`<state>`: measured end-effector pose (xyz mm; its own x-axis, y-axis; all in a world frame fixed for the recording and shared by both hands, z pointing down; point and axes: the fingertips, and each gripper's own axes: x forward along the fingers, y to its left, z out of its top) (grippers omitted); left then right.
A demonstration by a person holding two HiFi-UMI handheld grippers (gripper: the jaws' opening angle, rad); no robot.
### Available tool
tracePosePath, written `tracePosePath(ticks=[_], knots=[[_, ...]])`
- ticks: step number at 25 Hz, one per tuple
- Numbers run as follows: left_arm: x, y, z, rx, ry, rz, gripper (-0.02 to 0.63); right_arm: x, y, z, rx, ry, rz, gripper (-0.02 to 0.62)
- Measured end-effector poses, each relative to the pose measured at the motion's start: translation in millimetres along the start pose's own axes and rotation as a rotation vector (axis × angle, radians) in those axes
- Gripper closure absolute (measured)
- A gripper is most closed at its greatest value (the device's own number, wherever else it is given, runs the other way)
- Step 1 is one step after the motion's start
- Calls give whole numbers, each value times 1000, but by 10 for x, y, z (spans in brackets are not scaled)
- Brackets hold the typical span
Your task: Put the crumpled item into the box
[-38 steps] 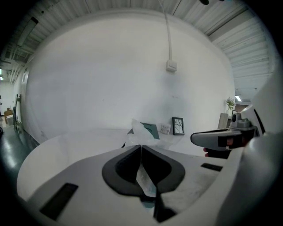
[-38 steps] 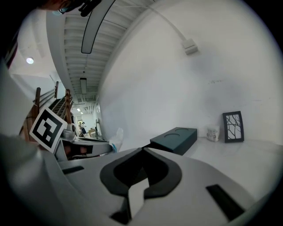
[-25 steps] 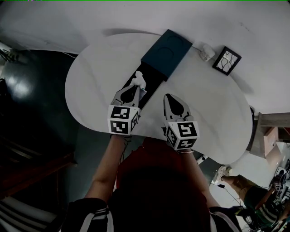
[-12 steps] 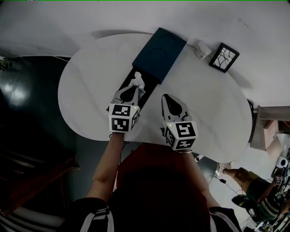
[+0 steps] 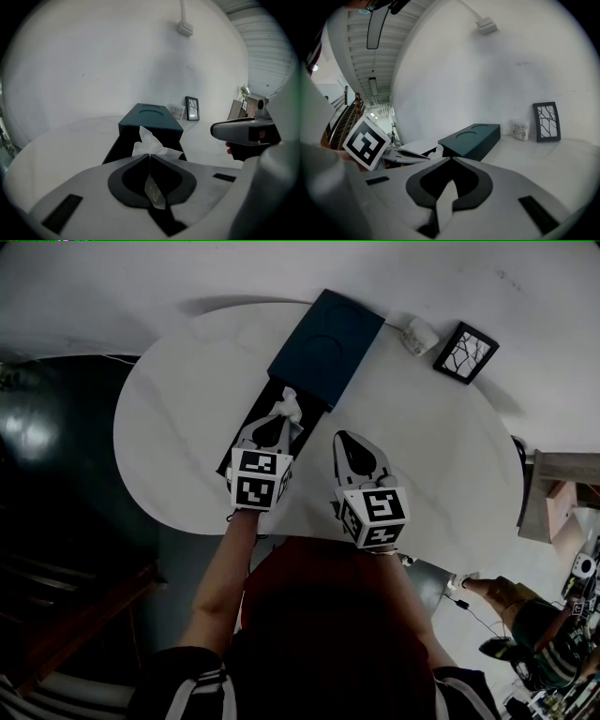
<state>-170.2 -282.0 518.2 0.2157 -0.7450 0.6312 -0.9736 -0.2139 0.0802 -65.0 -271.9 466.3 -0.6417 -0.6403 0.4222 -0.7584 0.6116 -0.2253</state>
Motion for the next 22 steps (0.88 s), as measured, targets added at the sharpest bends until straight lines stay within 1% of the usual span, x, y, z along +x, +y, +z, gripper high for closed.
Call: tracePosePath(ticks=[5,16,22], knots=[[52,-24,-51,31,32,0,575,11,-18,-22,5,8,-3,580],[118,-26,-93,42,67,-2,575,3,-30,-35,16,12,2,580],[146,-45,-100,32,76,-21,574,-8,-55,-35,26,7,2,580]])
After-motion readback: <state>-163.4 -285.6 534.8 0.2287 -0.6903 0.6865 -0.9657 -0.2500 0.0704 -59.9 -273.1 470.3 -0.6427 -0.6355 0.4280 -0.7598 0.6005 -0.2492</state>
